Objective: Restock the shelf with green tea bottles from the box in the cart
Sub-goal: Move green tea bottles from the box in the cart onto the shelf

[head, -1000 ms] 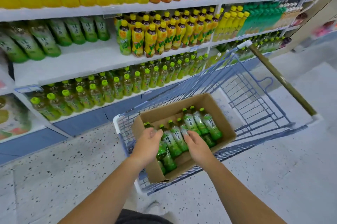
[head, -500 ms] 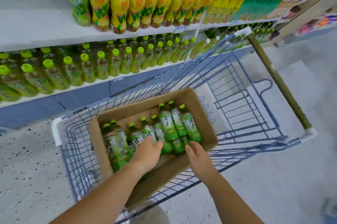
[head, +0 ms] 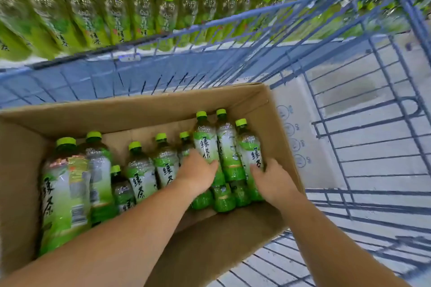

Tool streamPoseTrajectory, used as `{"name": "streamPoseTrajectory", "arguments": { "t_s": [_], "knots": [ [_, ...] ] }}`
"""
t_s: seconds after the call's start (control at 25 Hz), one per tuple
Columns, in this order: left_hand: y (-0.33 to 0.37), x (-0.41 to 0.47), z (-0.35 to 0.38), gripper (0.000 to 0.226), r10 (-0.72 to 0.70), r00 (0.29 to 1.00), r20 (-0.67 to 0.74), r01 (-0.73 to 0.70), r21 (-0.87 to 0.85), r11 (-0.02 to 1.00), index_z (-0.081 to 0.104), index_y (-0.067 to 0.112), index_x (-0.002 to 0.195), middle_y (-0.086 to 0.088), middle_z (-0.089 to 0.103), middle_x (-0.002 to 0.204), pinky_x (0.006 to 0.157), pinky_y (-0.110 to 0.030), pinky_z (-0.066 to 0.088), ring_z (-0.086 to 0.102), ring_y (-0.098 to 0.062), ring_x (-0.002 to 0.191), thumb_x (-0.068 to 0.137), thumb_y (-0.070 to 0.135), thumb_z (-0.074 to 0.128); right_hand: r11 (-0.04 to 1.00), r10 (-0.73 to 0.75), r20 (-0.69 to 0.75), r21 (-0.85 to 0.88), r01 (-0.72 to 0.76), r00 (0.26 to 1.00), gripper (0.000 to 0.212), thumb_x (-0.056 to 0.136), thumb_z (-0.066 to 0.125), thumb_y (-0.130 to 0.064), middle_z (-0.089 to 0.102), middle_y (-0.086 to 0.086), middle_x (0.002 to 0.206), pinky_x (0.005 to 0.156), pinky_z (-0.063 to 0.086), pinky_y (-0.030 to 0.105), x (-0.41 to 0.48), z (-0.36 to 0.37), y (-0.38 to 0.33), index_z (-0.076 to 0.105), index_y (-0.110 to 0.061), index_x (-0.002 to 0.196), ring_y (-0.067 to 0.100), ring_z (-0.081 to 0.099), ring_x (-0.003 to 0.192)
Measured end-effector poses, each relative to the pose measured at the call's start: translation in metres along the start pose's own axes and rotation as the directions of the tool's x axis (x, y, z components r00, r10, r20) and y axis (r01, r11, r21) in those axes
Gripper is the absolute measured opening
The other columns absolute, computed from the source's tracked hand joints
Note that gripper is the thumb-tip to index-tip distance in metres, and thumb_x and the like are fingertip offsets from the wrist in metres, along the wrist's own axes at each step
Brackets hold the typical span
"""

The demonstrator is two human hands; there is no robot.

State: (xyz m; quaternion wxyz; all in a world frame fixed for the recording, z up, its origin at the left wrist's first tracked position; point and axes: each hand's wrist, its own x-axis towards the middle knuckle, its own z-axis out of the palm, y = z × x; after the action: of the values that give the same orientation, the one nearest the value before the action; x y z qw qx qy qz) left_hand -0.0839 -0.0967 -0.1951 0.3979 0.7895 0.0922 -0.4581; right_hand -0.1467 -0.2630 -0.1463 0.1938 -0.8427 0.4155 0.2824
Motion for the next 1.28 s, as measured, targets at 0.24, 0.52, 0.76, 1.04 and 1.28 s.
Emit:
{"name": "streamPoseTrajectory", "arguments": {
  "t_s": [0.24,0.52,0.76,1.04,1.28],
  "knots": [
    [0.006,0.021,0.012,0.037,-0.115,0.986,-0.122,0.113,-0.025,0.993,0.055,0.009,0.096,-0.003,0.055,0.074,0.049,-0.030,0.034,0.050,-0.017,0.060,0.089,0.042,0.070,0.990,-0.046,-0.056,-0.136,0.038,0.997,0.036,0.093,0.065,-0.039,0.063,0.010,0.111,0.080,0.047,0.036,0.017,0.013,0.001,0.054,-0.010,0.110,0.031,0.061,0.104],
    [0.018,0.018,-0.002,0.035,-0.165,0.986,-0.008,0.164,-0.106,0.981,0.047,0.015,0.071,-0.002,0.051,0.073,0.057,-0.029,0.041,0.049,-0.017,0.063,0.086,0.025,0.076,0.985,-0.047,-0.095,-0.168,0.031,0.994,0.037,0.086,0.065,-0.027,0.055,0.013,0.123,0.092,0.047,0.038,0.017,0.019,-0.003,0.058,-0.008,0.116,0.033,0.054,0.114],
    [0.000,0.007,0.003,0.031,-0.180,0.984,0.017,0.180,-0.161,0.970,0.047,0.016,0.078,-0.001,0.054,0.086,0.073,-0.030,0.044,0.049,-0.013,0.071,0.084,0.022,0.077,0.989,0.018,-0.054,0.145,-0.010,0.998,0.049,0.083,0.070,-0.015,0.053,0.005,0.091,0.070,0.050,0.037,0.016,0.020,-0.002,0.036,-0.007,0.116,0.028,0.057,0.085],
    [-0.031,-0.014,0.000,0.072,-0.210,0.973,0.097,0.224,-0.163,0.961,0.044,0.009,0.134,-0.008,0.053,0.134,0.097,-0.037,0.045,0.052,-0.031,0.122,0.075,0.019,0.084,0.929,0.010,0.170,0.363,-0.072,0.985,0.030,0.065,0.077,-0.016,0.067,0.011,0.085,0.065,0.055,0.035,0.007,0.013,0.010,0.065,-0.006,0.091,0.029,0.066,0.077],
    [-0.032,-0.072,-0.020,0.054,-0.184,0.982,0.048,0.190,-0.272,0.943,0.046,0.013,0.116,-0.004,0.059,0.119,0.090,-0.036,0.045,0.056,-0.026,0.109,0.075,0.013,0.081,0.927,-0.111,0.208,0.373,0.026,0.972,0.019,0.075,0.077,-0.013,0.067,0.011,0.088,0.064,0.052,0.032,-0.039,-0.007,0.007,0.061,-0.012,0.085,0.025,0.066,0.079]
  ]
}}
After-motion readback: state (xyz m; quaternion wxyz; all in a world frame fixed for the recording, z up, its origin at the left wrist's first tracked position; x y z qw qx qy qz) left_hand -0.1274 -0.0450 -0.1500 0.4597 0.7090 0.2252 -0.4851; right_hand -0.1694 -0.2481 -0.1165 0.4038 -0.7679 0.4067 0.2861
